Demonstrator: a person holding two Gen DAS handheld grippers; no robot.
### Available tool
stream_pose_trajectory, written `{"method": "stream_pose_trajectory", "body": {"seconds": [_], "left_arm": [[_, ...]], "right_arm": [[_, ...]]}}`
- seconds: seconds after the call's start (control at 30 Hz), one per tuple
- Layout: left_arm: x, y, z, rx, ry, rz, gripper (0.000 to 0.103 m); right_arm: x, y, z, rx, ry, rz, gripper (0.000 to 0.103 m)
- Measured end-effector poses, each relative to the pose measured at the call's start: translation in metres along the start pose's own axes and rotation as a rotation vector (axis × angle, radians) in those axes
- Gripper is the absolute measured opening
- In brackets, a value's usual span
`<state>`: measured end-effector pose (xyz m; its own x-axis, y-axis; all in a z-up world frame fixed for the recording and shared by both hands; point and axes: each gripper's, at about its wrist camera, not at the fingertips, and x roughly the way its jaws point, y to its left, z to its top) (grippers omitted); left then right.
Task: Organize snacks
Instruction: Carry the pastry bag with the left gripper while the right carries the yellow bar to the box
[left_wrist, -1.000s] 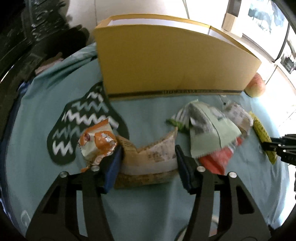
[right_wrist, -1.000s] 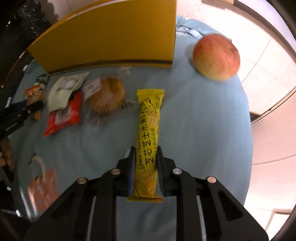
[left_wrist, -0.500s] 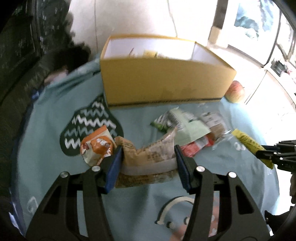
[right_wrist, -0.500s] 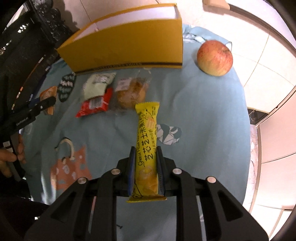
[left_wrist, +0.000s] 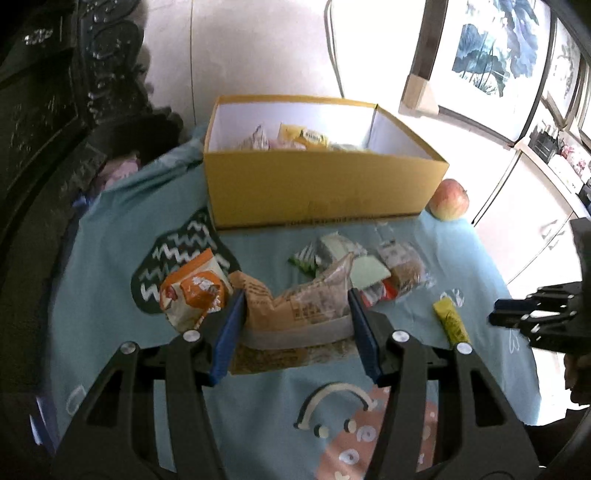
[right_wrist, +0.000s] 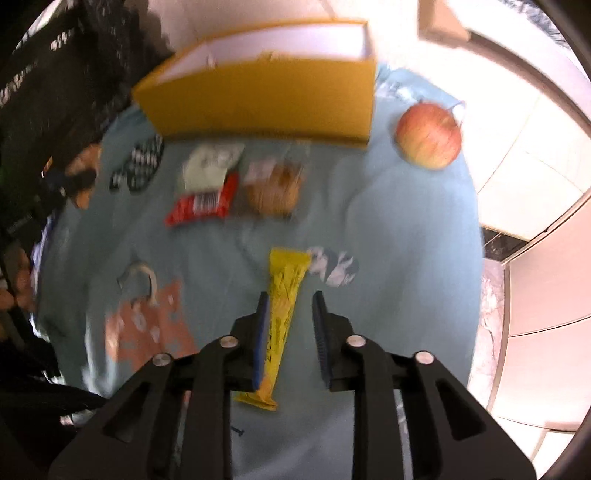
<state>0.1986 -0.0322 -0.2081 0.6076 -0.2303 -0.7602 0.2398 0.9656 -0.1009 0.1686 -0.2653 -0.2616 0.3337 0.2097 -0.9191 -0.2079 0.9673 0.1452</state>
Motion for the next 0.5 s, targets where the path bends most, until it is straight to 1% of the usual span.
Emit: {"method": "stream_pose_trajectory", "body": {"seconds": [0.07, 0.17, 0.2, 0.23, 0.27, 0.33, 0.4, 0.43, 0.5], "left_arm": [[0.002, 0.0, -0.005, -0.001, 0.014, -0.001, 0.056], [0.004, -0.001, -0.011, -0.002, 0.028, -0.002, 0.056], [0.003, -0.002, -0.013, -0.002, 0.031, -0.003, 0.056], [0.002, -0.002, -0.013, 0.0, 0.031, -0.003, 0.056], [0.0, -0.002, -0.013, 0.002, 0.028, -0.004, 0.056], [-0.006, 0.0, -0.012, 0.006, 0.012, -0.002, 0.056], [-0.011, 0.002, -0.01, -0.002, 0.0, -0.002, 0.056], [-0.013, 0.004, -0.009, -0.008, -0.006, -0.002, 0.056], [-0.02, 0.005, -0.005, -0.012, -0.022, -0.005, 0.056]], "right_arm": [[0.014, 0.006, -0.004, -0.003, 0.034, -0.005, 0.031], [0.043, 0.018, -0.011, -0.025, 0.11, -0.039, 0.031], [0.047, 0.025, -0.014, -0.057, 0.105, -0.066, 0.031], [0.047, 0.032, -0.015, -0.108, 0.094, -0.095, 0.024], [0.046, 0.037, -0.015, -0.126, 0.092, -0.09, 0.021], [0.035, 0.037, -0.013, -0.117, 0.052, -0.063, 0.021], [0.015, 0.032, -0.005, -0.075, 0.01, -0.011, 0.021], [0.002, 0.029, 0.001, -0.057, -0.022, 0.018, 0.021], [-0.022, 0.026, 0.011, -0.041, -0.074, 0.046, 0.021]]}}
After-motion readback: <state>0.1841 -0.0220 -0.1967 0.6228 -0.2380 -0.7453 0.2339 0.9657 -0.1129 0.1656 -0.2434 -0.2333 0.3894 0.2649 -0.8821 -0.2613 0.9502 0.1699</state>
